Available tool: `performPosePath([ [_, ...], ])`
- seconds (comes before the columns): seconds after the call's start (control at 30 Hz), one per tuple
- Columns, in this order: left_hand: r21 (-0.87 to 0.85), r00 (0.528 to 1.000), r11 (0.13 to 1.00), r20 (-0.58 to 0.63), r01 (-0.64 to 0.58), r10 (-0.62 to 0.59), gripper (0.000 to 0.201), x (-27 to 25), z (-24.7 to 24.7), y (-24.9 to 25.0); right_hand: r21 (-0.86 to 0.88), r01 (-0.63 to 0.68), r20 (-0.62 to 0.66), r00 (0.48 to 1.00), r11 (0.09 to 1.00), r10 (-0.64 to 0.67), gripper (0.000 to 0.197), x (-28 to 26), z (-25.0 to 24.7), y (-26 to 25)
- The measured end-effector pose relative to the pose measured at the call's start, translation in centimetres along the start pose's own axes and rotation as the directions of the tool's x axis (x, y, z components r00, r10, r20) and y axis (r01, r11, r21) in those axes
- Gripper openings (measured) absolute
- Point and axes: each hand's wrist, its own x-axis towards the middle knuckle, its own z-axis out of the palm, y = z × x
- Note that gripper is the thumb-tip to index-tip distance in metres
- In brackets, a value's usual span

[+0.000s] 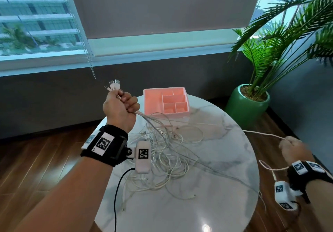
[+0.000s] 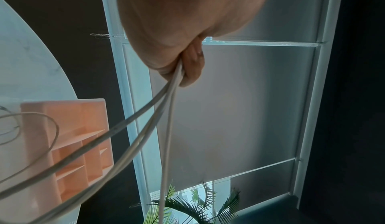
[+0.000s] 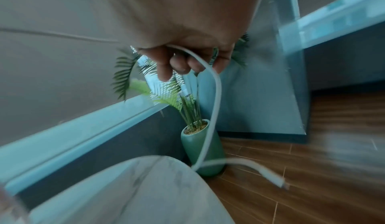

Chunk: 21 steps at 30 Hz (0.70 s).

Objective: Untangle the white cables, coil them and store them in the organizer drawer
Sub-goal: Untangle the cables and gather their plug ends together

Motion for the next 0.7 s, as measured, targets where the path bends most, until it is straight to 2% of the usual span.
performPosePath([
  [0.07, -0.004, 1.0, 1.0, -0.01, -0.008, 0.008, 0.029, 0.2, 0.1, 0.2, 0.091, -0.088, -0.086, 0.992, 0.992, 0.096, 0.02, 1.5, -0.7, 1.5],
  [0.13, -0.009, 1.0, 1.0, -0.014, -0.007, 0.007, 0.029, 0.4, 0.1, 0.4, 0.053, -0.139, -0.116, 0.983, 0.989, 0.144, 0.025, 3.4, -0.4, 3.7],
  [0.2, 0.001, 1.0, 1.0, -0.007, 0.003, -0.003, 0.029, 0.3, 0.0, 0.2, -0.079, -0.181, -0.03, 0.983, 0.98, 0.179, 0.026, 4.9, 1.0, 6.0],
  [0.3, 0.066, 0.999, 0.997, 0.027, 0.03, -0.032, 0.03, -0.2, 0.2, -0.9, -0.301, -0.065, 0.215, 0.967, 0.951, 0.134, 0.02, 3.9, 3.7, 6.4],
  [0.4, 0.139, 0.996, 0.988, 0.06, 0.061, -0.07, 0.029, -1.0, 0.4, -2.4, -0.283, 0.036, 0.381, 0.921, 0.958, 0.078, 0.032, 1.7, 6.3, 4.0],
  [0.43, 0.157, 0.995, 0.986, 0.065, 0.061, -0.072, 0.028, -1.2, 0.5, -2.7, -0.279, 0.056, 0.39, 0.919, 0.959, 0.06, 0.038, 1.4, 6.8, 2.7],
  [0.5, 0.179, 0.995, 0.982, 0.078, 0.054, -0.068, 0.027, -1.5, 0.8, -3.1, -0.244, 0.086, 0.321, 0.947, 0.966, -0.003, 0.041, 0.4, 6.7, -0.7],
  [0.57, 0.189, 0.991, 0.981, 0.113, 0.05, -0.072, 0.027, -1.9, 1.1, -3.5, -0.031, 0.197, 0.236, 0.954, 0.98, -0.184, 0.041, -1.4, 6.1, -5.7],
  [0.6, 0.195, 0.988, 0.979, 0.133, 0.05, -0.077, 0.027, -2.1, 1.3, -3.8, 0.134, 0.298, 0.209, 0.924, 0.945, -0.321, 0.042, -2.8, 5.8, -8.6],
  [0.63, 0.203, 0.985, 0.978, 0.151, 0.051, -0.083, 0.027, -2.3, 1.6, -4.1, 0.285, 0.404, 0.181, 0.868, 0.869, -0.463, 0.041, -4.7, 5.5, -11.5],
  [0.7, 0.212, 0.977, 0.975, 0.186, 0.06, -0.1, 0.027, -2.9, 2.1, -4.7, 0.482, 0.56, 0.194, 0.682, 0.674, -0.705, 0.049, -9.2, 5.0, -16.6],
])
